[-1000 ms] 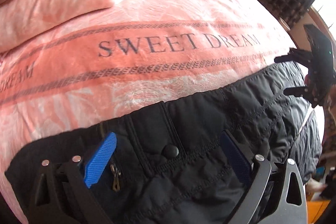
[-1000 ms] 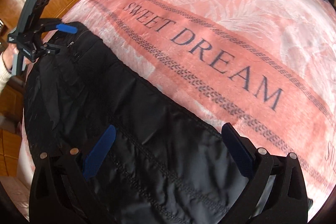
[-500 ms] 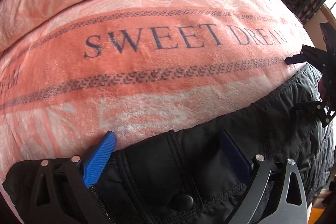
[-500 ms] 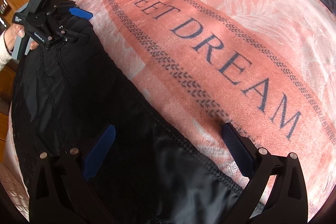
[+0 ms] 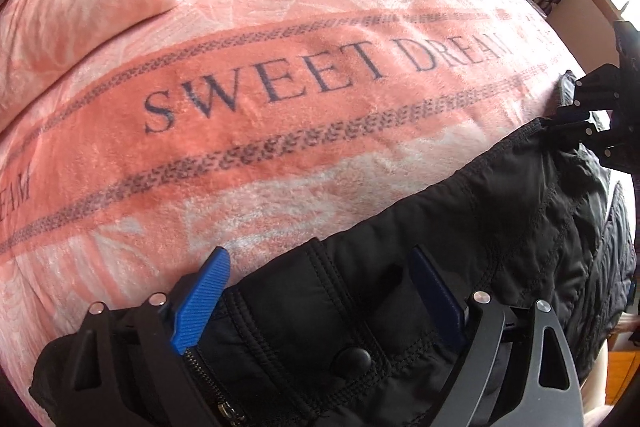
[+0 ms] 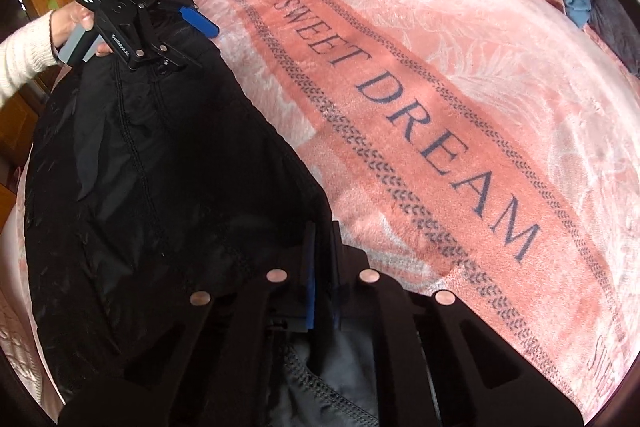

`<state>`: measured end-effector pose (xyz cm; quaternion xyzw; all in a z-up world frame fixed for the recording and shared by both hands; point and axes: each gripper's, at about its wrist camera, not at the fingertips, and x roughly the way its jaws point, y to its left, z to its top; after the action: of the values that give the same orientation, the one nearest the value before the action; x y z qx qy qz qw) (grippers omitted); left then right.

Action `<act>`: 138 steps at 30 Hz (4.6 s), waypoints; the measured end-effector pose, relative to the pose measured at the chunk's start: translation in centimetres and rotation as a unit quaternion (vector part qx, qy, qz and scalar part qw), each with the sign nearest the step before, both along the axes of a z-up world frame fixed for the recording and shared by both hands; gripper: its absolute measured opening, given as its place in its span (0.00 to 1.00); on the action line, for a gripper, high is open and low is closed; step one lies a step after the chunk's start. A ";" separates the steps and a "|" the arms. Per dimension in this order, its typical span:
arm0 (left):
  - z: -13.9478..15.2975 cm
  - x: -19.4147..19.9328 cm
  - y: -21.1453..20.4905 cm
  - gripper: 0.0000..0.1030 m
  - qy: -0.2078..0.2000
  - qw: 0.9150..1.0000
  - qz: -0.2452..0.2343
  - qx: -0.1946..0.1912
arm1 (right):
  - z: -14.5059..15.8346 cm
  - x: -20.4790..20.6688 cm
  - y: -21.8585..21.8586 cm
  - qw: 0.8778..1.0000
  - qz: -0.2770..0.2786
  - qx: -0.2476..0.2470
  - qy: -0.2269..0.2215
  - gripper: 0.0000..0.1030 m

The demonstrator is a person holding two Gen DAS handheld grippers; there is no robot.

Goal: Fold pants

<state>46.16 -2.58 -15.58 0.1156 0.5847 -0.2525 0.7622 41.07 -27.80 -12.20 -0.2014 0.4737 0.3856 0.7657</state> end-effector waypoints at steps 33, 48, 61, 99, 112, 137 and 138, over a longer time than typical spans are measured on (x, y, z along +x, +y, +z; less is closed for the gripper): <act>9.5 -10.1 -1.8 0.12 -0.104 0.990 -0.088 -0.041 | 9.9 -10.8 -0.9 0.985 -0.060 0.086 -0.136 0.05; 13.0 -26.4 -1.2 0.13 -0.185 0.982 -0.040 -0.020 | 12.9 -24.2 0.0 0.979 -0.064 0.082 -0.176 0.06; 9.1 -35.5 -1.0 0.14 -0.163 0.986 0.019 -0.031 | 8.2 -32.3 0.8 0.989 -0.073 0.057 -0.116 0.06; 9.1 -35.3 3.0 0.96 -0.148 0.941 0.293 -0.086 | 7.2 -27.2 2.7 0.931 -0.359 -0.007 -0.060 0.72; 2.8 -33.0 3.4 0.96 -0.077 0.952 0.295 -0.021 | -1.6 -17.3 7.8 0.864 -0.463 -0.196 -0.005 0.70; 3.9 -35.8 -1.1 0.96 -0.104 0.948 0.297 -0.043 | 9.4 -31.0 -9.4 0.814 -0.577 0.012 -0.061 0.06; 4.0 -35.8 -1.8 0.96 -0.107 0.951 0.288 -0.039 | 9.0 -31.7 -10.2 0.809 -0.585 0.015 -0.056 0.08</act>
<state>10.33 -4.37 -11.62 -0.0616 0.4977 -0.0311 0.8646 9.34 -37.97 -3.16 0.1041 0.4522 -0.1404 0.8746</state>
